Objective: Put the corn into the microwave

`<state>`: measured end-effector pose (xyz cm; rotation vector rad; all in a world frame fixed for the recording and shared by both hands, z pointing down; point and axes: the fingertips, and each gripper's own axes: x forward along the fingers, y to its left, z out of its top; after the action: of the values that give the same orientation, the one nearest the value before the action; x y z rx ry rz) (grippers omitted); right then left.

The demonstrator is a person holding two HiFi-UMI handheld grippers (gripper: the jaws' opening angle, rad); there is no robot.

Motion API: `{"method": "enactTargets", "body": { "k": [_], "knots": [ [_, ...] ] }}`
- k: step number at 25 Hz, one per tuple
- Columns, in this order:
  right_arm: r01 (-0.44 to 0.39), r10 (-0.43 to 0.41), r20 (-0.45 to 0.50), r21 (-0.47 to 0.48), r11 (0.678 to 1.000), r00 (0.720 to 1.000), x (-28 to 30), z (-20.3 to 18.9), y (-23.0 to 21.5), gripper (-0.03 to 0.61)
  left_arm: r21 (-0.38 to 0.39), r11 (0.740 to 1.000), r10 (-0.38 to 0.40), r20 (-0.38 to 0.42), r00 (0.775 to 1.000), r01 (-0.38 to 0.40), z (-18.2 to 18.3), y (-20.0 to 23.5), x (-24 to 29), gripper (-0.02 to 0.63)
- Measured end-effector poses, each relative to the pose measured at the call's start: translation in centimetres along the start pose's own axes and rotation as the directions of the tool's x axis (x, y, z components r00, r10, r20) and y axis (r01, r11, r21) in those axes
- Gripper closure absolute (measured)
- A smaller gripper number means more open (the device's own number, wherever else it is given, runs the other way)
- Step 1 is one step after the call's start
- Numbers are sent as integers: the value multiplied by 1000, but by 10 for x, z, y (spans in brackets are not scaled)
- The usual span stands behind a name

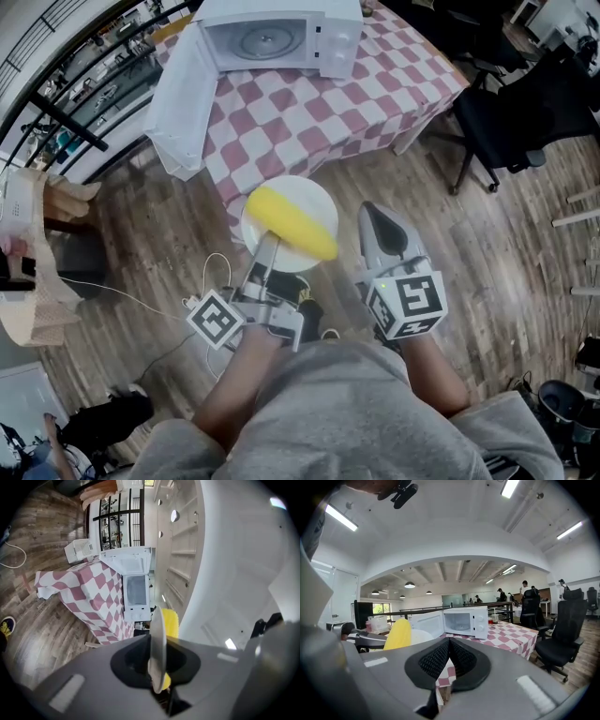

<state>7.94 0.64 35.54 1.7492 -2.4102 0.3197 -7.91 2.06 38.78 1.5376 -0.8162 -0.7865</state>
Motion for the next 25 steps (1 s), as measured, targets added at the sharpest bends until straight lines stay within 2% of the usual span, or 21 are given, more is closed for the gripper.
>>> {"method": "enactTargets", "body": {
  "k": [15, 25],
  "knots": [
    [59, -58, 17, -11, 998, 998, 66, 26, 5, 578, -14, 1000, -4, -34, 999, 3, 64, 15, 38, 583],
    [78, -77, 35, -46, 996, 996, 77, 41, 4, 578, -25, 999, -35, -50, 998, 34, 74, 11, 53, 583]
  ]
}}
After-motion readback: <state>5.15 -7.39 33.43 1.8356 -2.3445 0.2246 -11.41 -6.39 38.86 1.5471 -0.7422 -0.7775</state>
